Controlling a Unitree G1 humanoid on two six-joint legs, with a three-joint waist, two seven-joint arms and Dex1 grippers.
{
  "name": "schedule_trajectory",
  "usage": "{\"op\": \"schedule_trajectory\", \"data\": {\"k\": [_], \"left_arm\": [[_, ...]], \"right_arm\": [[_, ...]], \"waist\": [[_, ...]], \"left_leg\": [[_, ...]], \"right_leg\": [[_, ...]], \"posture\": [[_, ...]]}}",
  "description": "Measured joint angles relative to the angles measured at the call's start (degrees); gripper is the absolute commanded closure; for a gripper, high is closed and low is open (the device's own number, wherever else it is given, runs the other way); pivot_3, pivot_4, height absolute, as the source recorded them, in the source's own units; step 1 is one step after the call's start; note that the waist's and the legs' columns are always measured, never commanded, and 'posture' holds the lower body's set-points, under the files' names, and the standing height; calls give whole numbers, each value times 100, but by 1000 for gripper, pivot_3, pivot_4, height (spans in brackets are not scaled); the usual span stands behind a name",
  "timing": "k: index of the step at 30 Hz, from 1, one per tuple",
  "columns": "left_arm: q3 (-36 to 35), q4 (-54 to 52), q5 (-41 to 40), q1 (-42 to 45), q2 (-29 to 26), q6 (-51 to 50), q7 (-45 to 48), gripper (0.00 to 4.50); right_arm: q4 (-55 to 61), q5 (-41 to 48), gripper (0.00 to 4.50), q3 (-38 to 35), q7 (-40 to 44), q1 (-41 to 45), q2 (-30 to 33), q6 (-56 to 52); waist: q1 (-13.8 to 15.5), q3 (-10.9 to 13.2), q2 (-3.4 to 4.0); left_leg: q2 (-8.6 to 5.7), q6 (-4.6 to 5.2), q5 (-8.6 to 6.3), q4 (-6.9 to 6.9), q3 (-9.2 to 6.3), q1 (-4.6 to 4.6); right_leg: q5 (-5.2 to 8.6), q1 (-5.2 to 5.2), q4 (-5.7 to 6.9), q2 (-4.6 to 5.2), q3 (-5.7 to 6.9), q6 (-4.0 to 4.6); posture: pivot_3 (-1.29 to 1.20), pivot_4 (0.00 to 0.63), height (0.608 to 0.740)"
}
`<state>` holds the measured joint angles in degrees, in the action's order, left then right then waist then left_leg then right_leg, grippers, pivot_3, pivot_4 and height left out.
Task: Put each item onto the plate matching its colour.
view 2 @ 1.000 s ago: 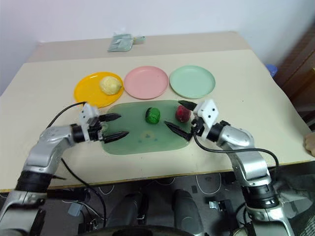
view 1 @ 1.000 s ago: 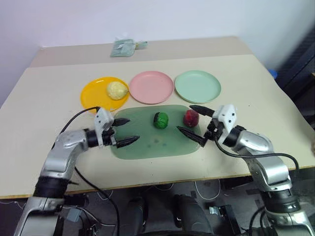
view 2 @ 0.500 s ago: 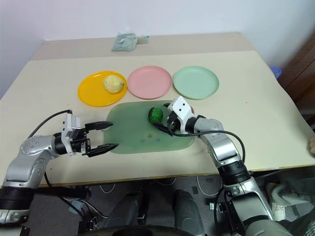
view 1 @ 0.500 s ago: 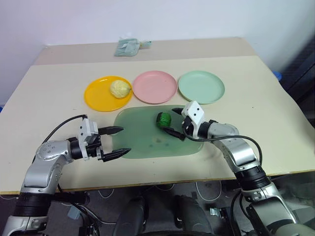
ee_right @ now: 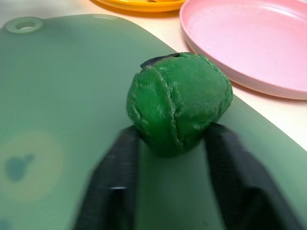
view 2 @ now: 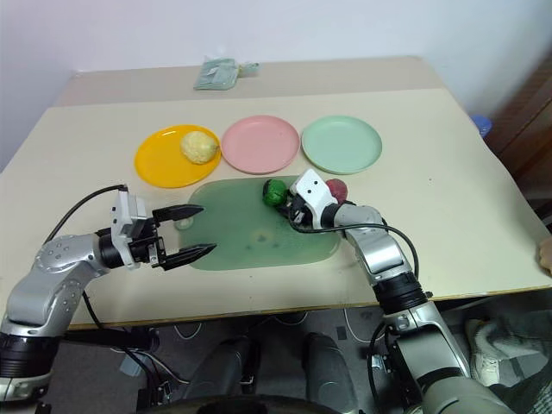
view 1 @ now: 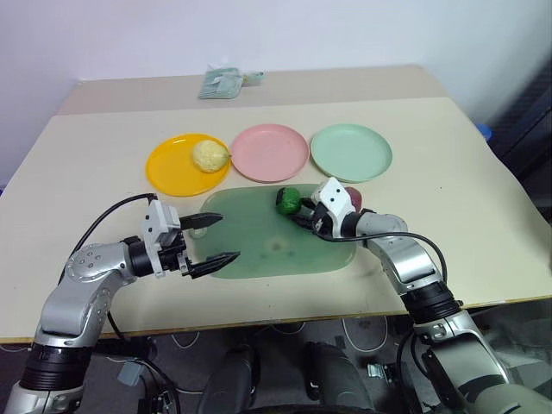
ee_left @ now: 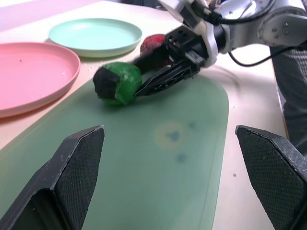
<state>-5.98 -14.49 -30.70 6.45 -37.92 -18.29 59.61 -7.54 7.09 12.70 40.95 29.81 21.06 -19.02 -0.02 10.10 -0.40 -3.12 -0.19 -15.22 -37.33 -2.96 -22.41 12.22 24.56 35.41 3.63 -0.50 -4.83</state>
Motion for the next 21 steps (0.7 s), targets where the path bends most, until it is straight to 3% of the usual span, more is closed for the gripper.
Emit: {"op": "schedule_trajectory", "data": {"k": [12,15,17,21], "left_arm": [[1,-136,-7,5,116,-137,-278,0],[30,-132,-6,42,223,-137,-344,0],[62,-121,-2,107,260,-141,-390,0],[59,-125,-4,177,376,-160,-569,0]], "right_arm": [[853,654,3155,-370,294,32,77,-646],[642,788,3155,-711,68,587,31,-844],[-18,685,3155,-920,-187,1315,77,-715],[-2597,145,3155,-1111,-664,2729,372,178]], "waist": [[-68,0,0],[-68,4,4],[-74,3,4],[-64,2,1]], "left_leg": [[0,0,0,4,0,0],[0,0,0,0,1,0],[0,-1,0,1,1,2],[-4,-1,1,14,4,1]], "right_leg": [[-4,0,-1,0,1,-7],[-4,1,0,0,0,-7],[-3,0,0,-1,0,-4],[-2,-1,-13,1,2,-1]], "posture": [[0,150,740],[0,150,740],[0,150,740],[0,150,740]]}}
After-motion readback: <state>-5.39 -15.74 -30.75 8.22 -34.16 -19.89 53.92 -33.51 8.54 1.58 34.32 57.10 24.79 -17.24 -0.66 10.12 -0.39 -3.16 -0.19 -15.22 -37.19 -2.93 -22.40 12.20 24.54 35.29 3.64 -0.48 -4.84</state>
